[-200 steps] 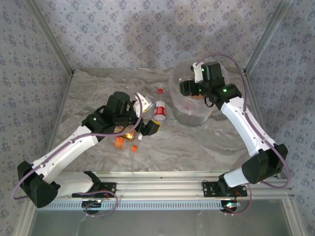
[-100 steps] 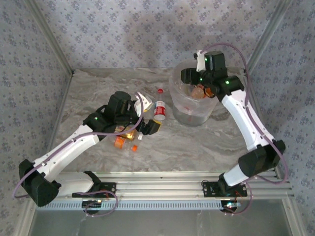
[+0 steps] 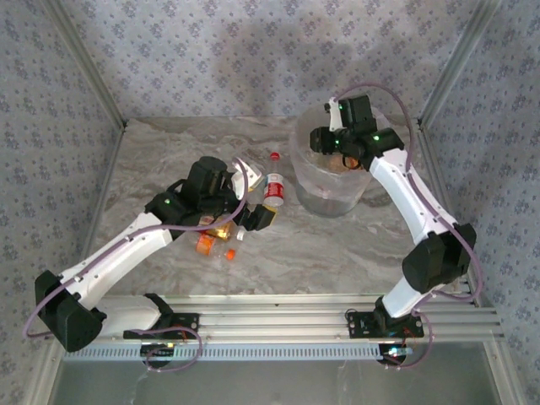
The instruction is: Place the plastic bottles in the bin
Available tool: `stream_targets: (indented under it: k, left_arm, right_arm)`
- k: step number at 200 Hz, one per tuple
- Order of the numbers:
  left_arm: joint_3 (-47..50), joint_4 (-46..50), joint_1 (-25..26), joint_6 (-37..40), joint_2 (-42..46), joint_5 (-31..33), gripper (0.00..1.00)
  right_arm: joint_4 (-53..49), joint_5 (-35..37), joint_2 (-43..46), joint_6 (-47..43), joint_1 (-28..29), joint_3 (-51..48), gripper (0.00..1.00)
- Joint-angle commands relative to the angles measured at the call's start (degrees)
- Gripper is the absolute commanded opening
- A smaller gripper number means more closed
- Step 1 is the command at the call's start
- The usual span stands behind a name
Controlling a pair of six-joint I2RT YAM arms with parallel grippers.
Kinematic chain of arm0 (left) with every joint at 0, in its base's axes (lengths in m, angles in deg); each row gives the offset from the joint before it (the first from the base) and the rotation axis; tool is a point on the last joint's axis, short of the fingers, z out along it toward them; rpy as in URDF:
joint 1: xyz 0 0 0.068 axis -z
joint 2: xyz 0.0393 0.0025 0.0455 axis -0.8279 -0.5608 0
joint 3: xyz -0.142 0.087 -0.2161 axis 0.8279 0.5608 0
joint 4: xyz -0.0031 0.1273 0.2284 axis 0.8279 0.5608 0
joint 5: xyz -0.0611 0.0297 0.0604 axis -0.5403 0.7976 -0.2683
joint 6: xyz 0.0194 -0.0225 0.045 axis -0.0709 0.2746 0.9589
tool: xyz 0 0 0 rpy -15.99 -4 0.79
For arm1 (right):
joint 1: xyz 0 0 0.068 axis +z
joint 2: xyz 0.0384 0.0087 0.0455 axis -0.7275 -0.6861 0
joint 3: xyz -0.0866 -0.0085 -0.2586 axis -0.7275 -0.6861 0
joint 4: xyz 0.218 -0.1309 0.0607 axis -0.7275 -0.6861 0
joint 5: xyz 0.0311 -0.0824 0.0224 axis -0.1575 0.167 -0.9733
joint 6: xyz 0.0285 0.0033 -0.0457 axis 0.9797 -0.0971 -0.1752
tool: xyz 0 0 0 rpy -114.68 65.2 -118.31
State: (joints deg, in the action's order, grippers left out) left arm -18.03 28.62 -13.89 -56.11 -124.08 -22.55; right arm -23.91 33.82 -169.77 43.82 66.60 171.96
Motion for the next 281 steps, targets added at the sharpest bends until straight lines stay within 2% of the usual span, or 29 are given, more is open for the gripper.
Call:
stream_targets:
  k: [1, 28, 77, 126, 143, 203, 242, 281]
  left_arm:
    - [-2.9, 0.7, -0.2, -0.9, -0.8, 0.2, 1.0]
    - [-3.0, 0.6, -0.2, -1.8, -1.3, 0.6, 1.0]
    - [-3.4, -0.3, -0.2, -6.6, -3.4, 4.3, 1.0]
    - [-3.7, 1.5, -0.3, -21.1, -8.9, 14.4, 1.0]
    - [-4.8, 2.7, -0.8, -25.0, -11.8, 15.9, 0.99]
    - [-12.2, 3.8, -4.2, -31.6, -26.2, 9.5, 0.96]
    - [-18.8, 5.1, -5.3, -30.9, -36.7, 8.6, 0.96]
    - [-22.5, 6.2, -5.9, -30.5, -44.0, 8.5, 0.96]
  right_arm:
    - [-2.9, 1.8, 3.4, -1.7, 0.6, -1.6, 0.4]
    - [-2.6, 2.5, 5.5, -2.3, 0.8, -2.1, 0.4]
    - [-1.4, 1.2, 9.5, -1.6, 1.2, -0.8, 0.49]
    - [-0.6, -4.3, 20.8, 0.6, 1.4, -6.7, 0.54]
    - [-1.0, -7.4, 25.5, 1.6, 1.5, -9.8, 0.57]
    - [-4.2, -15.3, 38.5, 5.0, 1.5, -18.9, 0.63]
    - [-6.4, -15.6, 43.1, 6.5, 1.6, -24.1, 0.65]
    - [-7.3, -15.8, 44.8, 6.8, 1.5, -24.8, 0.65]
